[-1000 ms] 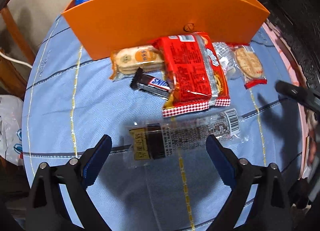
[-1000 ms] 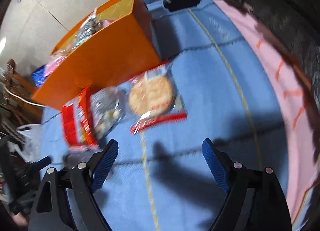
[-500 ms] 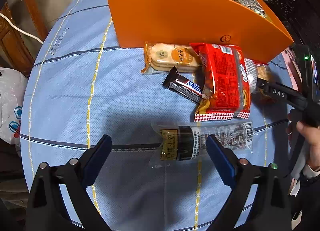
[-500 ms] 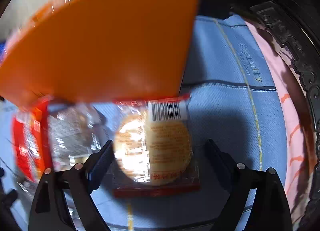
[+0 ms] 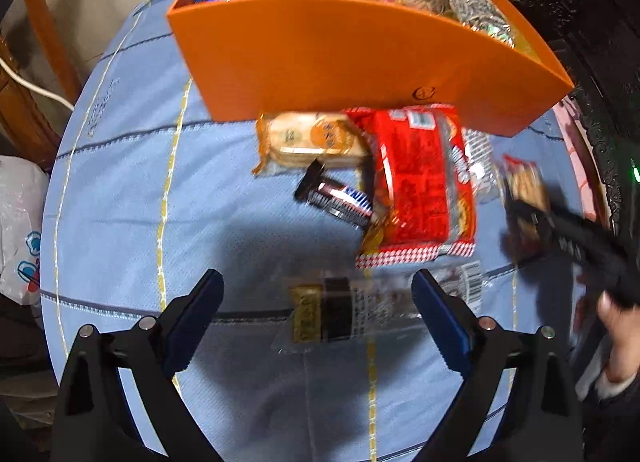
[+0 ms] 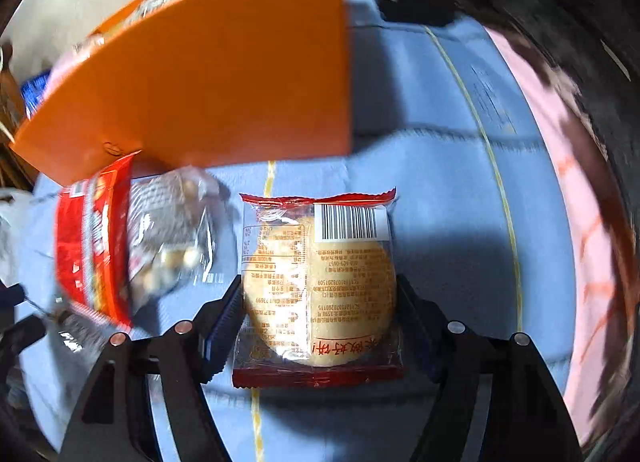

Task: Organize snacks
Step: 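Grasp the round bun pack with the right tool while the left tool grasps the red chip bag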

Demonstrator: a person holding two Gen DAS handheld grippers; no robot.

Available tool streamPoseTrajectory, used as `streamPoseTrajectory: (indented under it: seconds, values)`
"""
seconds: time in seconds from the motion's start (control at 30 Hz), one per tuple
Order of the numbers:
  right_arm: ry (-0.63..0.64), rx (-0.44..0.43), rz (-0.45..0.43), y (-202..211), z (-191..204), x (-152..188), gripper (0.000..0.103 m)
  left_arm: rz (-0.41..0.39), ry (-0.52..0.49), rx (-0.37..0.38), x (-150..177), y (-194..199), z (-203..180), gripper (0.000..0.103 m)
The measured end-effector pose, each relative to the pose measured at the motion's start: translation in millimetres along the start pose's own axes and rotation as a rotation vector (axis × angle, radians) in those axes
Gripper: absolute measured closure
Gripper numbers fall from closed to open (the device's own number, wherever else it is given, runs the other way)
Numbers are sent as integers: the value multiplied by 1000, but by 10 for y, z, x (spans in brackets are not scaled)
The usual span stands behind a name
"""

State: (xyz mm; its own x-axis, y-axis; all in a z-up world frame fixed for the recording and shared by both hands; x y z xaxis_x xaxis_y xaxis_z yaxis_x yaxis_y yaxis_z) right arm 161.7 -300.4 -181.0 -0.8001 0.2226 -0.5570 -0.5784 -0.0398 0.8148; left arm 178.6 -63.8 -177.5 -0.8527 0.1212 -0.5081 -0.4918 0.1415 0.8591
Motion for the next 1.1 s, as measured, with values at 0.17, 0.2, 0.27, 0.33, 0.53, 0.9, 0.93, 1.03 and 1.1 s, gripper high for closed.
streamPoseTrajectory:
  seconds: [0.17, 0.2, 0.27, 0.33, 0.53, 0.9, 0.93, 1.03, 1.1]
  values:
    - [-11, -12, 21, 176, -80, 256, 30, -3, -9, -10, -185, -84, -180, 10]
    - [-13, -14, 22, 221, -70, 291, 30, 3, -10, -16, -225, -114, -232, 10]
    - [-11, -14, 22, 278, -52, 337, 30, 27, -9, -25, -273, -175, -307, 10]
    - [-12, -19, 28, 320, -36, 393, 30, 38, 0, -22, -331, -231, -395, 10]
    - [-17, -33, 45, 274, -4, 420, 30, 91, -66, -98, -440, -482, -606, 10]
    - [81, -11, 53, 205, 164, 452, 18, 162, 13, -93, -574, -830, -685, 5]
    - [92, -3, 54, 184, 193, 452, 16, 166, 39, -83, -582, -870, -666, 5]
    - [104, 11, 57, 165, 249, 460, 14, 133, 52, -74, -627, -903, -638, 4]
    - [107, 14, 59, 155, 270, 464, 13, 109, 20, -62, -640, -906, -650, 5]
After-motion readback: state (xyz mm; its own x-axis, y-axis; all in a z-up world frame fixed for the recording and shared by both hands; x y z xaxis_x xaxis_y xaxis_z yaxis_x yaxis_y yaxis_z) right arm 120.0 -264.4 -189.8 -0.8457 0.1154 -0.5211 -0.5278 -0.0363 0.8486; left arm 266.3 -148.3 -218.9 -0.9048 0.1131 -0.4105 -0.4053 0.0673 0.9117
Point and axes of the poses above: each gripper's, at about its wrist camera, not at the fingertips, and y roughly against the way its jaws point, z to its left, x to its underside, the point moved 5 cm from there along -y, roughly the way its jaws point, and after that the axes turned 15 degrees about -z, right-handed, at the moved point
